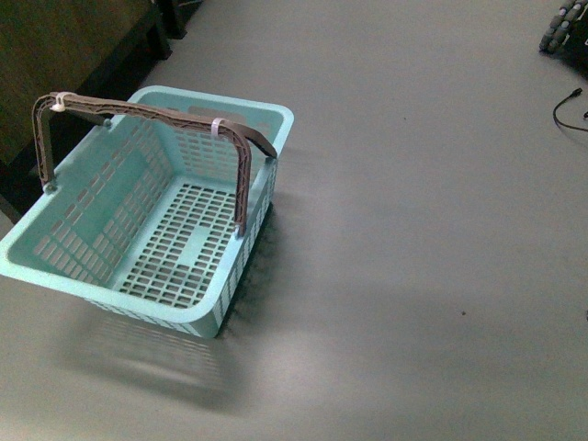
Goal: Pick lemon and mango into basket
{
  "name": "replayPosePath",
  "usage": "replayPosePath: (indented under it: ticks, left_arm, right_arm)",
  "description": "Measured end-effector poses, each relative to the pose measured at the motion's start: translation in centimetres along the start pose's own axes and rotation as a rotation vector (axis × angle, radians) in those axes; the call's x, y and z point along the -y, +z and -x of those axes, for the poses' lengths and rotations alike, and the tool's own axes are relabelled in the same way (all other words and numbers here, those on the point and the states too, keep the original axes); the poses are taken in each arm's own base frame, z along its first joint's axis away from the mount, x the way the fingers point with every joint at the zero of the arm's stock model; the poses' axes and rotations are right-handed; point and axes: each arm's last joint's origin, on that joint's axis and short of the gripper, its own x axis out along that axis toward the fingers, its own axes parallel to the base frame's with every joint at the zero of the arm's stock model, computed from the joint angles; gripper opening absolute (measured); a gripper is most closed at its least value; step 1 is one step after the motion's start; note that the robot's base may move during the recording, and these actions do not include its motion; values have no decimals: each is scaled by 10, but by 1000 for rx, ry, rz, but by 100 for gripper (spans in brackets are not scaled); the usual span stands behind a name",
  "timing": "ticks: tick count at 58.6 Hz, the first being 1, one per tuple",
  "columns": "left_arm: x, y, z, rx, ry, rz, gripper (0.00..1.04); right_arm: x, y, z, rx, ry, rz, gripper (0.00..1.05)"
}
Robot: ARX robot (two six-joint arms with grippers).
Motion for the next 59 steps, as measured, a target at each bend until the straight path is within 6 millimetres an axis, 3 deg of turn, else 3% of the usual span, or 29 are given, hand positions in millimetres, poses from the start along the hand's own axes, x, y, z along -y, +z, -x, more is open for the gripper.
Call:
replayPosePath:
  ticks: [6,9,14,23,29,40,50,59]
  left_arm:
    - [0,0,0,0,0,0,98]
    - [1,-1,0,-117,-65,71,98]
    - [5,2,-6,-447,-111,366,98]
    - [-2,2,-32,-520,-28,757,98]
    - [-14,-2,-59,-483,66,915,98]
    - [-22,-12,-131,-417,177,1041,98]
    - [-8,-47,-193,-474,261,1122,98]
    - [13,-82,-235,-555,314,1166,98]
  right_arm:
    - [0,0,0,0,0,0,96]
    - [0,0,0,0,0,0,96]
    - [0,0,0,0,1,0,96]
    - [0,0,0,0,0,0,96]
    - [0,0,0,0,0,0,96]
    - [0,0,0,0,0,0,96]
    - [0,0,0,0,0,0,96]
    - [0,0,0,0,0,0,96]
